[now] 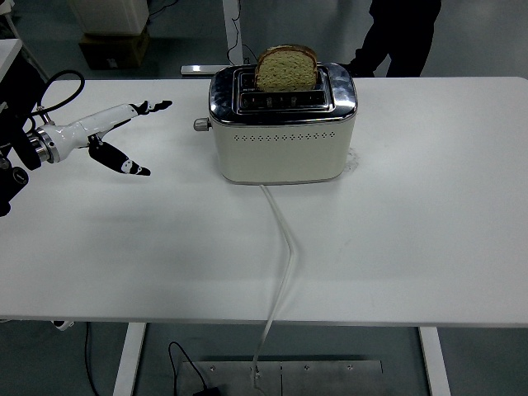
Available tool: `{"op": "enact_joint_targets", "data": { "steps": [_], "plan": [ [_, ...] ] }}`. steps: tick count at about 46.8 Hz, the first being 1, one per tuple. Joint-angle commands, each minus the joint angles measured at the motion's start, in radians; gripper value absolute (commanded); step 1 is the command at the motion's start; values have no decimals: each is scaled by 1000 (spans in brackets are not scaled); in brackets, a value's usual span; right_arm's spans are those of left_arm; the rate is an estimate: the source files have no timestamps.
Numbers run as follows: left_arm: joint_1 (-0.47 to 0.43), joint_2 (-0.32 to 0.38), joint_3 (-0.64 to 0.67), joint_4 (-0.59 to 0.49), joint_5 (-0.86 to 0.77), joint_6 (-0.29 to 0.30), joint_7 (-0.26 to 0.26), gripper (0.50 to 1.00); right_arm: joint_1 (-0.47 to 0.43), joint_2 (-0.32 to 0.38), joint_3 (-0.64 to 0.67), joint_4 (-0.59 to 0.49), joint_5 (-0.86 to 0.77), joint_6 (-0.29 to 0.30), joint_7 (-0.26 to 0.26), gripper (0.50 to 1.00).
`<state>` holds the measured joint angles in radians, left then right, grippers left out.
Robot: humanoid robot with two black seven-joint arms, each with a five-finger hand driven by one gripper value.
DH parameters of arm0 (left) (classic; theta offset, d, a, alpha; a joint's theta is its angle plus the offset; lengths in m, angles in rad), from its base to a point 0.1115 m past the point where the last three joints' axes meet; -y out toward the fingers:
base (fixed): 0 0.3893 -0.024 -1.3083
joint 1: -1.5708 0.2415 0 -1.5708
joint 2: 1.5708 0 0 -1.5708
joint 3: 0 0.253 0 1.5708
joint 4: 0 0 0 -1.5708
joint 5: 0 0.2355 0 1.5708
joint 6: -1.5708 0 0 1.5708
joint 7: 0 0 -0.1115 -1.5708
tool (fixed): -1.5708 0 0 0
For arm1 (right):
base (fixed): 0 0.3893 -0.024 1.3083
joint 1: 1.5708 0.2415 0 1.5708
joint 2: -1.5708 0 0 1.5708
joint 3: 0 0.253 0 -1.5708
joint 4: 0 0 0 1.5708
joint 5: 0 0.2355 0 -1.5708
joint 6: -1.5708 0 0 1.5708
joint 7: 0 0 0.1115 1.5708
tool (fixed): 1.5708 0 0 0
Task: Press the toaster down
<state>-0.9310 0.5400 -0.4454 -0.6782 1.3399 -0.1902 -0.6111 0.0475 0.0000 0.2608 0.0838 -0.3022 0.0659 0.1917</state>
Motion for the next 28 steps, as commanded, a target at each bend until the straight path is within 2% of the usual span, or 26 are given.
{"op": "enact_joint_targets", "data": {
  "steps": [1,28],
  "plan": [
    [0,-2,14,0,1,11,0,1000,0,0,0,-1,0,0,0,998],
    [-8,-32,36,0,1,14,0,1000,0,0,0,1,0,0,0,998]
  ]
}}
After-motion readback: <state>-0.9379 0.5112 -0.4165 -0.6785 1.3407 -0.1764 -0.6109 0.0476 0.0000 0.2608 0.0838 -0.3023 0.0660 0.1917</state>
